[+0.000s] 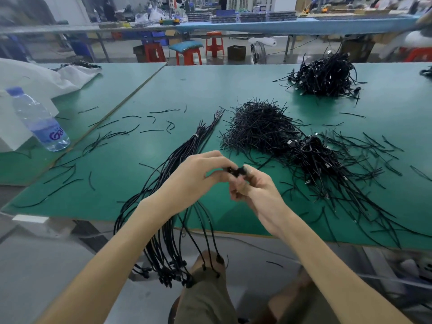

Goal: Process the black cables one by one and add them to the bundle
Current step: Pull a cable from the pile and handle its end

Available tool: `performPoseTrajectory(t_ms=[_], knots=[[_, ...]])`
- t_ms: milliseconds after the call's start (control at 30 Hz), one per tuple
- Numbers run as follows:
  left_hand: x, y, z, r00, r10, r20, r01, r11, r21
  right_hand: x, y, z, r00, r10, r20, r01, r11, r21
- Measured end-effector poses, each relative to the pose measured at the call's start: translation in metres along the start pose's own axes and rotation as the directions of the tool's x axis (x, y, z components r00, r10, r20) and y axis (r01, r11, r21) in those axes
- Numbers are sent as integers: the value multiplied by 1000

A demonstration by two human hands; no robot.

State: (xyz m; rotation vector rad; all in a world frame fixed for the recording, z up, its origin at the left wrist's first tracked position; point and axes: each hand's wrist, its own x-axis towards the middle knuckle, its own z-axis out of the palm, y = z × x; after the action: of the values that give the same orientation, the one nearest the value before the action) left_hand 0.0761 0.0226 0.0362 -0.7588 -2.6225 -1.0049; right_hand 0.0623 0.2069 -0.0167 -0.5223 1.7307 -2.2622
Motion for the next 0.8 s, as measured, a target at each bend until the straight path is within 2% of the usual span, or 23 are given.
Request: performPoseTrajectory(t_ms=[100, 233, 367, 467, 533, 600, 733, 800], knots=[[3, 10, 5, 999, -1, -38, 6, 992, 127, -5, -4, -2, 1000, -16, 4, 16, 1000, -24], [7, 20, 11, 998, -33, -62, 41, 991, 128, -5, -11, 1, 998, -56, -3, 56, 998, -37], [9, 19, 14, 985, -160, -59, 166, 979, 114, -3, -12, -4, 997, -73, -34, 64, 971, -230], [11, 15, 16, 945, -325, 40, 327, 943, -58, -1, -8, -8, 997, -68, -37, 51, 937, -344], [14, 9, 13, 880, -437, 184, 471, 851, -232, -1, -6, -9, 997, -67, -32, 48, 910, -411], [12, 4, 10, 801, -511, 312, 596, 731, -332, -2, -4, -7, 996, -85, -29, 58, 855, -516], [7, -1, 13, 778, -519, 353, 628, 638, -446, -3, -6, 1, 979, -202, -1, 149, 727, -670], [7, -3, 14, 766, -536, 354, 639, 578, -508, -2, -7, 2, 960, -276, 45, 215, 625, -751]])
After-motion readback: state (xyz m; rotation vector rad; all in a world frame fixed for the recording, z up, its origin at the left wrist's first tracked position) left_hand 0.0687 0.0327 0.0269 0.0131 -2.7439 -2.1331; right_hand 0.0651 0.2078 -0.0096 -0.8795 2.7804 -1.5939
